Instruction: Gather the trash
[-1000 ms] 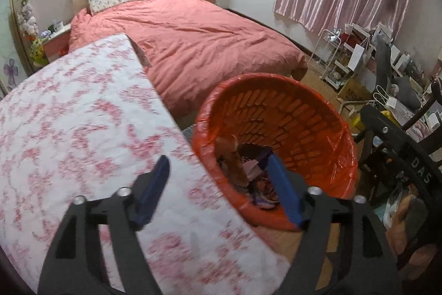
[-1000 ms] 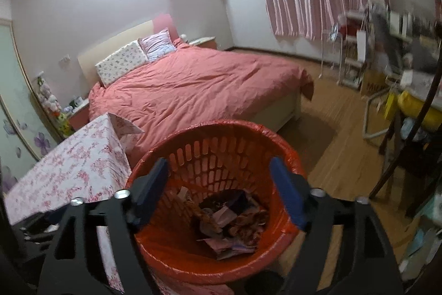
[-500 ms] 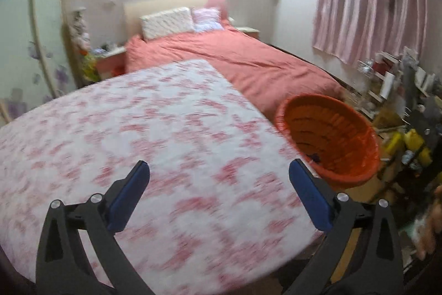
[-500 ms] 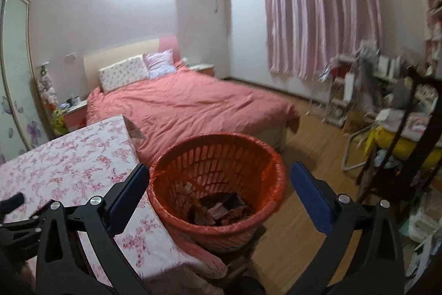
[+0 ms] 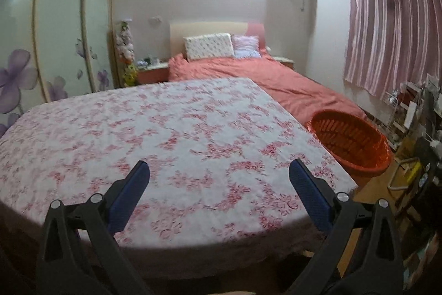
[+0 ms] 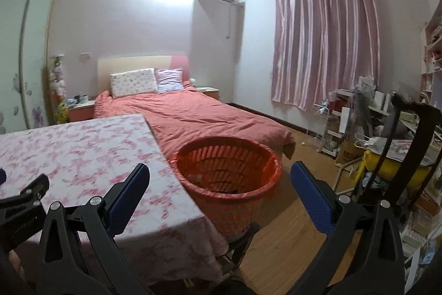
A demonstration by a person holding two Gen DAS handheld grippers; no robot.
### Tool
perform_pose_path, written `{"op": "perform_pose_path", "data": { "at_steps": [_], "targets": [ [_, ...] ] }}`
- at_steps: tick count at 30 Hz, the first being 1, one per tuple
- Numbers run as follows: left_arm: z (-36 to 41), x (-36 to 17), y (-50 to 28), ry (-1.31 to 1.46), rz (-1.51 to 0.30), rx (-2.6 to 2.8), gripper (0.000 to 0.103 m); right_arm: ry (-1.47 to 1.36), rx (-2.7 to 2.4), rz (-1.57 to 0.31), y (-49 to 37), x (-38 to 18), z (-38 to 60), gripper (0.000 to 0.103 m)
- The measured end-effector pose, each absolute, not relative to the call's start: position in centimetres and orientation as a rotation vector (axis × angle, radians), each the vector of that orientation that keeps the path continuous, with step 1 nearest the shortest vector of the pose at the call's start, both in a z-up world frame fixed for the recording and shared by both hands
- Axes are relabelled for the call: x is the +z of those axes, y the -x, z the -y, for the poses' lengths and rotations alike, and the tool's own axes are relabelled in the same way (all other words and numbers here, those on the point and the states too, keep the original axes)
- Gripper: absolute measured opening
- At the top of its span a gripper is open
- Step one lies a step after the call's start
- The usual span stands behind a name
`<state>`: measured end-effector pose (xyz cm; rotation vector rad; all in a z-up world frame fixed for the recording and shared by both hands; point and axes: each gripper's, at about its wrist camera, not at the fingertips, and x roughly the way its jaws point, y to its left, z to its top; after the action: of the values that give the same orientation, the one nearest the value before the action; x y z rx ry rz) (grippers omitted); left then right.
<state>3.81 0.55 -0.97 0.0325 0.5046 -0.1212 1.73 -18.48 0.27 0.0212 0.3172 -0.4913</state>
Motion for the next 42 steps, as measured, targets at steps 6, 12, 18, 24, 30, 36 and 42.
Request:
{"op": "perform_pose_path", "data": {
  "at_steps": [6,12,18,24,30,36,42],
  "targets": [
    [-1.4,-0.5,-1.9,-0.023,-0.441,-0.087,0.099,-0.035,-0.475,-0.311,-1.2,0.7,18.2,0.101],
    [-1.8,-0.6,-1.1,-0.008,-0.439,-0.086,0.099,-0.074,-0.472,-0.379,-1.1,-0.1,18.3,0.101],
    [-2.1,-0.9,-0.8,0.003,-0.454,-0.082,0.099,-0.111,-0.475,-0.467,-1.3,-0.9,18.7,0.101],
    [-2.0,-0.7,-0.5,0.008,-0.449,-0.079,0.099,-0.099,-0.502,-0.455,-0.6,-0.9,18.6,0.101],
    [-1.7,-0.6,-0.4,-0.001,-0.459,-0.058,0.099,-0.108,-0.500,-0.485,-0.6,-0.8,19.0,0.101],
    [-1.6,-0.8,-0.5,0.003,-0.481,-0.057,0.099,-0.123,-0.479,-0.527,-0.8,-1.1,19.3,0.101],
    [-1.5,-0.9,-0.7,0.005,-0.498,-0.062,0.099,-0.129,-0.472,-0.534,-0.7,-1.1,19.4,0.101]
  ]
}}
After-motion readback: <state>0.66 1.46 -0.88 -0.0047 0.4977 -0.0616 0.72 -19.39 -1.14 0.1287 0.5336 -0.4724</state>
